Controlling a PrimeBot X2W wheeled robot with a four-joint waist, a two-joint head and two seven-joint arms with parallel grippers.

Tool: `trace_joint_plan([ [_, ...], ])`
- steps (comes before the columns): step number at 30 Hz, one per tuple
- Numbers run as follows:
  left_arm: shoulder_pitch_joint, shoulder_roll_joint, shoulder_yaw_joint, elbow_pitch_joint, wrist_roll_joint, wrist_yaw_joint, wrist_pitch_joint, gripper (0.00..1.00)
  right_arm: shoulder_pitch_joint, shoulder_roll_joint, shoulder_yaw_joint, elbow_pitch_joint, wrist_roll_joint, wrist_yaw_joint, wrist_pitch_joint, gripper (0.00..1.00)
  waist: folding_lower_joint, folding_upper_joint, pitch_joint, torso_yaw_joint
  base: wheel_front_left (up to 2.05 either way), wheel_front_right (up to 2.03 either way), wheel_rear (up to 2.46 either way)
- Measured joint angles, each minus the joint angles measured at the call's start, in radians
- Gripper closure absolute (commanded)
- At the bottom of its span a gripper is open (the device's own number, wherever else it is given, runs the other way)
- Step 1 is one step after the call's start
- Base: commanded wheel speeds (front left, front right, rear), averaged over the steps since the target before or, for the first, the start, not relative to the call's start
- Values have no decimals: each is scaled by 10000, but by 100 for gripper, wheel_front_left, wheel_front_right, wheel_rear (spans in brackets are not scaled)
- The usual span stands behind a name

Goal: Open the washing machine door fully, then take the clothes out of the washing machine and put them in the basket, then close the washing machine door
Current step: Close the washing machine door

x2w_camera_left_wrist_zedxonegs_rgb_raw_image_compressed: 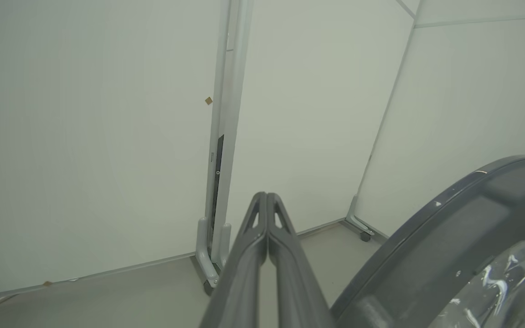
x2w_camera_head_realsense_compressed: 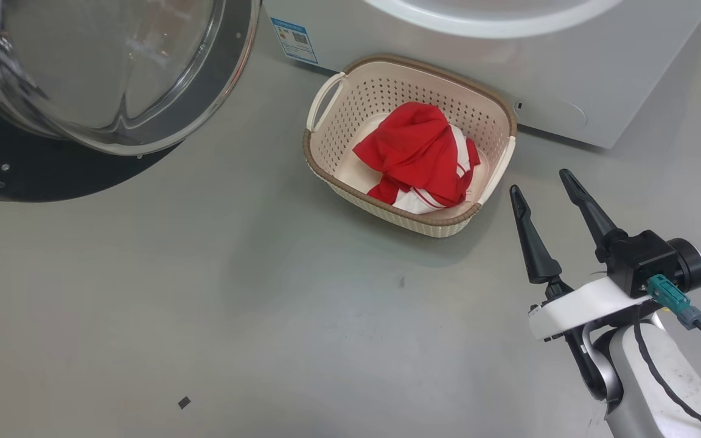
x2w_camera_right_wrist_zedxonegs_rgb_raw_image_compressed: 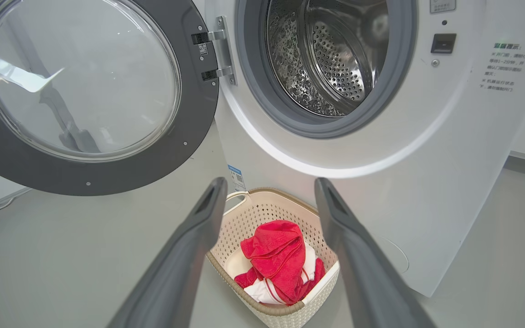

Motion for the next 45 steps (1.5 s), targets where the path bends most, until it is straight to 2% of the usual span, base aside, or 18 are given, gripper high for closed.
trace_joint_plan([
  [5,-897,240,667,1168,-1139,50,913,100,-11,-48,17,-35,0,0,0,0,0,0,207,-345,0,0,0],
  [7,-1298,288,978,1651,-1626,280,1292,100,-19,-46,27,-42,2,0,0,0,0,0,275,-479,0,0,0],
  [15,-2596,466,2514,3534,-3425,1670,2805,100,-214,58,155,-69,0,0,-2,0,0,0,451,-1002,0,0,0],
  [20,-3476,861,2842,4128,-3733,2127,3229,100,-212,50,125,-69,2,-2,-4,0,0,0,558,-1284,0,0,0],
  [31,-4397,834,3154,5400,-4383,2295,3960,100,-213,38,104,-71,2,-2,-13,0,0,0,592,-1439,0,0,0],
  [45,-4894,832,2796,6414,-4585,2385,5037,100,-213,40,105,-73,0,-8,-94,0,0,0,554,-1606,0,0,0],
])
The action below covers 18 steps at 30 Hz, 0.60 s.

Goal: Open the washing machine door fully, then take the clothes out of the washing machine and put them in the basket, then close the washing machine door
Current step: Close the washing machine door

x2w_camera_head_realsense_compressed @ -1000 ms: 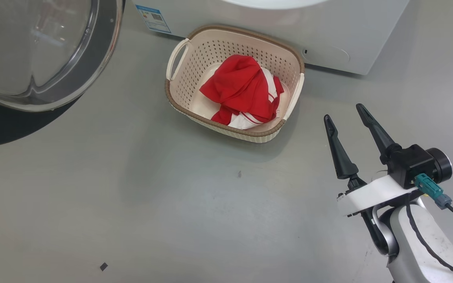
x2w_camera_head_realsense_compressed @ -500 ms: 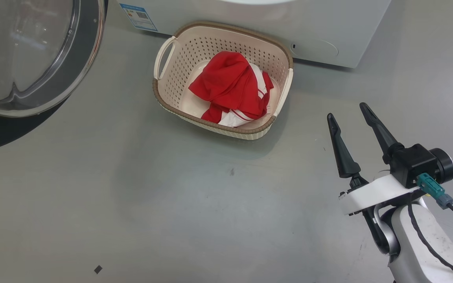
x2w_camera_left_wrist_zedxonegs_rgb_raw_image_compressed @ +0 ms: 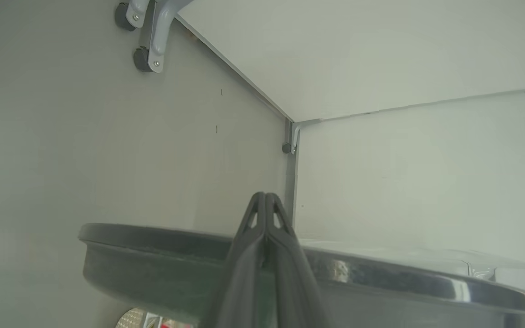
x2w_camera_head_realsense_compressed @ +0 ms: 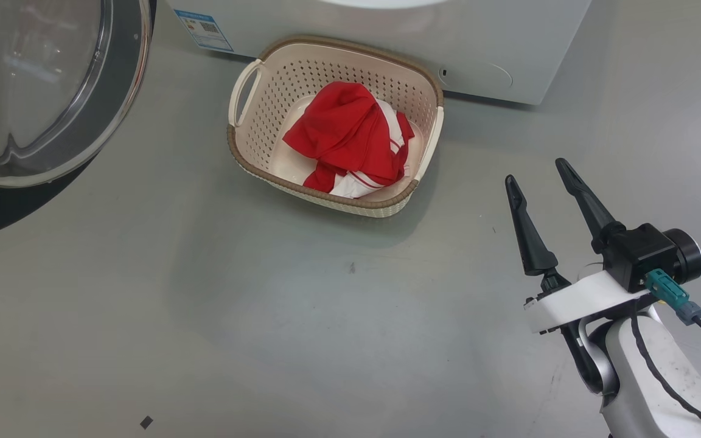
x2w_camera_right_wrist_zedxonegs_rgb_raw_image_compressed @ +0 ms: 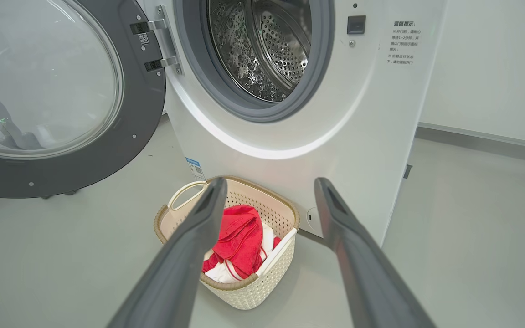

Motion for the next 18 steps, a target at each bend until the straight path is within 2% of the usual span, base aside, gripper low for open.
trace_joint_plan([
  [18,-190,307,-410,558,25,8,1323,100,-1,-6,0,-6,0,-6,-10,0,0,0,9,-75,0,0,0],
])
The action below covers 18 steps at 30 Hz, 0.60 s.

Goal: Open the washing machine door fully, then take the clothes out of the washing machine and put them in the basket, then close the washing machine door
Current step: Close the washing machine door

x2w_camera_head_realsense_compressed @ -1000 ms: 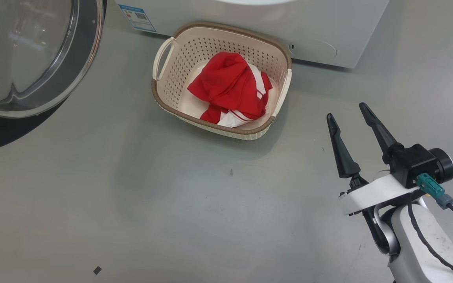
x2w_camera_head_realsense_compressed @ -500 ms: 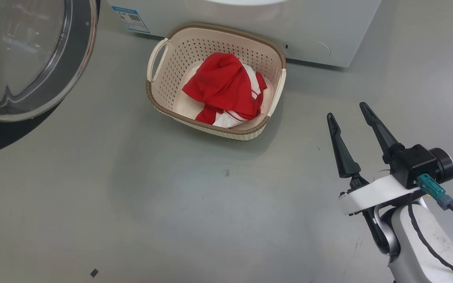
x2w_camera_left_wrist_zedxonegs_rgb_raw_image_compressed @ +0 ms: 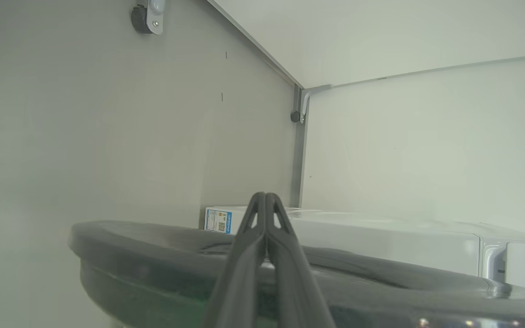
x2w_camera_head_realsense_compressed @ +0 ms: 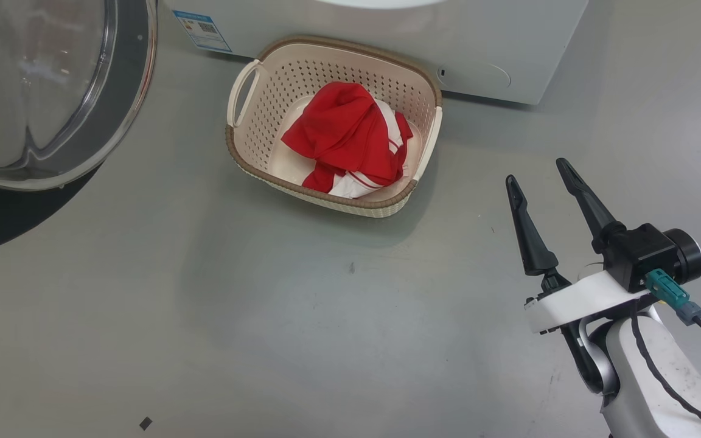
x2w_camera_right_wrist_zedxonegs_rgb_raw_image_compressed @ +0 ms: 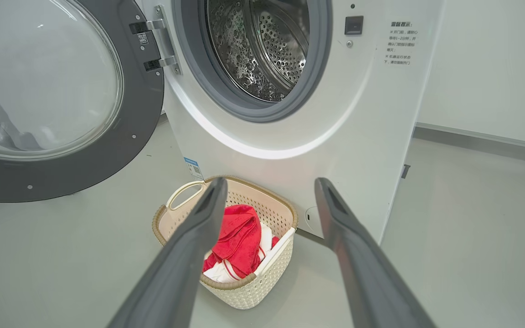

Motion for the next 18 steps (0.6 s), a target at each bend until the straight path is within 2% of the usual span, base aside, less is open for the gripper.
trace_joint_plan([
  [6,0,-268,-433,165,2,-40,694,100,-1,-4,-31,107,0,-2,-48,0,0,0,-140,55,0,0,0],
  [18,30,-844,-786,270,-128,-1057,2412,100,22,33,-48,370,17,-86,-178,0,0,0,-623,257,0,0,0],
])
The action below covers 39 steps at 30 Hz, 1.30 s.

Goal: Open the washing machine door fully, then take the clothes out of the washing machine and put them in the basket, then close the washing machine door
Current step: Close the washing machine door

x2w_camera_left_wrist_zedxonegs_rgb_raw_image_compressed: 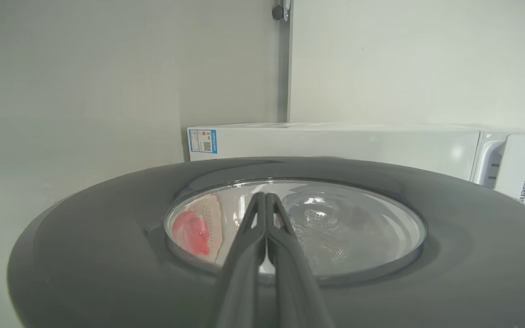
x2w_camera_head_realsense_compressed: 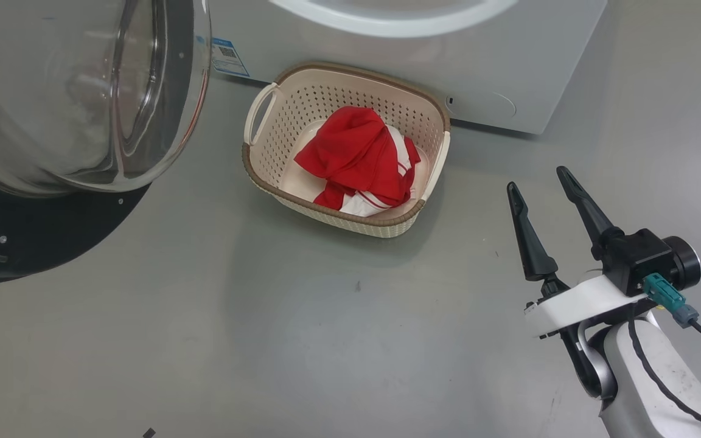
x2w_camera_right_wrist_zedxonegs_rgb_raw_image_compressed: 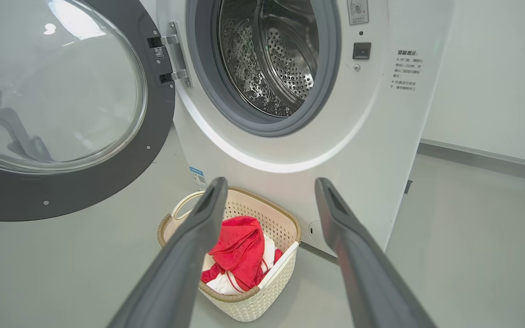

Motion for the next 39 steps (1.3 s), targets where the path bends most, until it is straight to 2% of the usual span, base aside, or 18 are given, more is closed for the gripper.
trace_joint_plan([
  [7,155,-368,-282,29,-117,-466,968,100,49,132,63,173,75,0,-69,0,0,0,-370,149,0,0,0],
  [14,592,-403,-255,-17,-316,-894,1649,100,213,222,127,313,102,6,-132,0,0,0,-733,227,0,0,0],
  [24,948,-876,-349,-410,-658,-1170,2721,100,448,341,142,380,242,6,-163,0,0,0,-1076,331,0,0,0],
  [39,1431,-1755,-750,-1388,-869,-1331,3858,100,448,382,148,382,255,-2,-176,0,0,0,-1143,363,0,0,0],
])
